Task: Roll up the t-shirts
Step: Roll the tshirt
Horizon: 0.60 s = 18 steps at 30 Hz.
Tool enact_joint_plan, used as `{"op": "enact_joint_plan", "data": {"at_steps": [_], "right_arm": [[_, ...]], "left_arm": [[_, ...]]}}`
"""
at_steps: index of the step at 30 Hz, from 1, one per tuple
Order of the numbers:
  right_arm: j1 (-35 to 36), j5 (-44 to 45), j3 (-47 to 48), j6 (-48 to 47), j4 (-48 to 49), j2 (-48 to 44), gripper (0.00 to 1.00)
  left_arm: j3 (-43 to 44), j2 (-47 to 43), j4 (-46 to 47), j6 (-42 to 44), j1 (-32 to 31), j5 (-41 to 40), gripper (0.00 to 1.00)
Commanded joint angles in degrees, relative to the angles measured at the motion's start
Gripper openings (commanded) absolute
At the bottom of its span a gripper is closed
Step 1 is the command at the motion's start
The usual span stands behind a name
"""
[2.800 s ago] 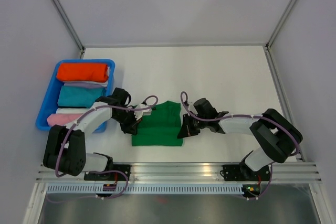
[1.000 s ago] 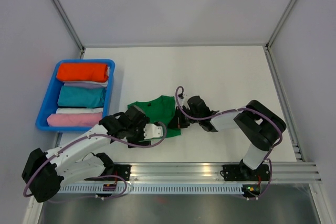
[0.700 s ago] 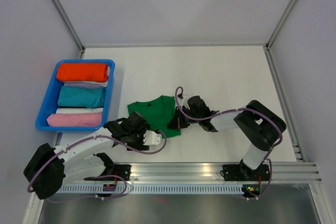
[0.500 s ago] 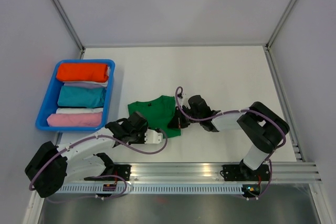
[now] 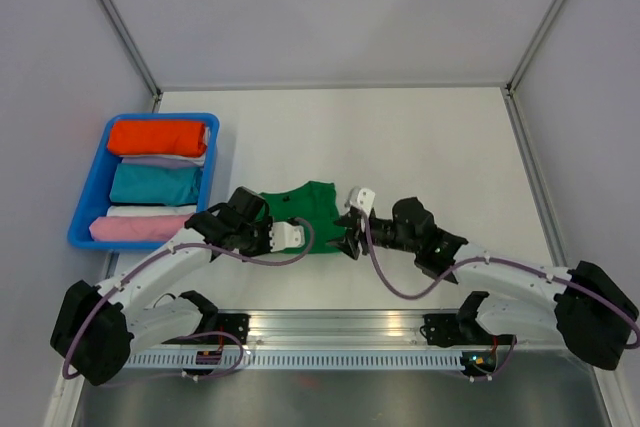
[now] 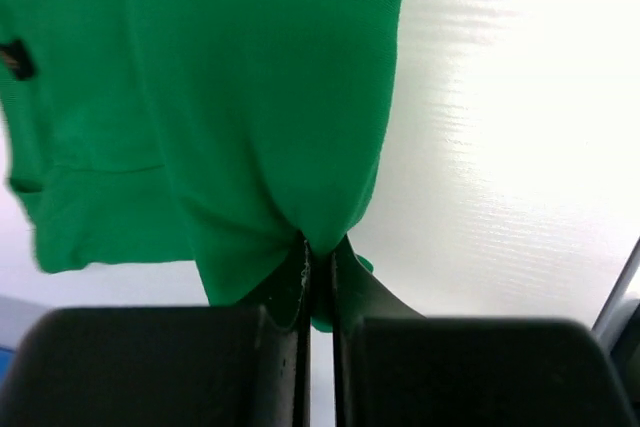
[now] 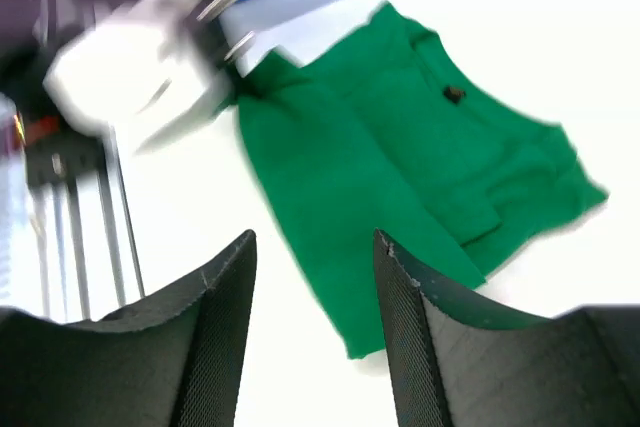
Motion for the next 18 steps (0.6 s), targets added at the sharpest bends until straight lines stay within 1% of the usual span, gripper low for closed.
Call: {"op": "enact_joint_plan", "data": {"at_steps": [1, 2, 4, 5, 6, 8, 10, 12, 15, 18], "right_arm": [[5.25, 1.99, -7.38, -28.38, 2.26, -4.52, 0.59], [6.06, 0.94, -8.54, -31.93, 2.62, -5.66, 0.62], [8.86, 1.8, -10.22, -36.25, 1.84, -5.5, 0.65], [9.83, 3.38, -10.22, -38.18, 1.66, -4.02, 0.65], [11.67, 8.09, -10.14, -38.81, 1.66, -2.96, 0.65], [13.09, 11.81, -10.4, -40.57, 3.58, -0.07, 0.66], [13.53, 16.38, -11.36, -40.4, 8.66, 2.74, 0.67], [13.62, 18.5, -10.06, -40.49, 9.92, 4.86, 0.68], [13.53, 17.46, -6.8, -41.1, 7.29, 9.95, 0.68], [13.53, 19.21, -4.16, -39.97, 3.69, 16.71, 0.65]], "left_arm": [[4.19, -1.05, -5.13, 2.18, 2.24, 9.97, 0.02], [4.19, -1.13, -5.13, 2.27, 2.5, 10.16, 0.02], [4.02, -1.13, -5.13, 2.45, 2.68, 10.33, 0.02], [3.93, -0.87, -5.13, 2.63, 2.86, 10.42, 0.02], [3.84, -0.96, -5.13, 2.71, 3.21, 10.42, 0.02], [3.67, -0.96, -5.13, 3.33, 3.73, 10.51, 0.02], [3.58, -0.96, -5.13, 3.59, 3.83, 10.68, 0.02], [3.49, -0.96, -5.22, 3.68, 4.0, 10.77, 0.02], [3.58, -0.78, -5.13, 3.94, 4.35, 10.86, 0.02], [3.75, -1.04, -5.39, 3.95, 4.79, 11.12, 0.02]]}}
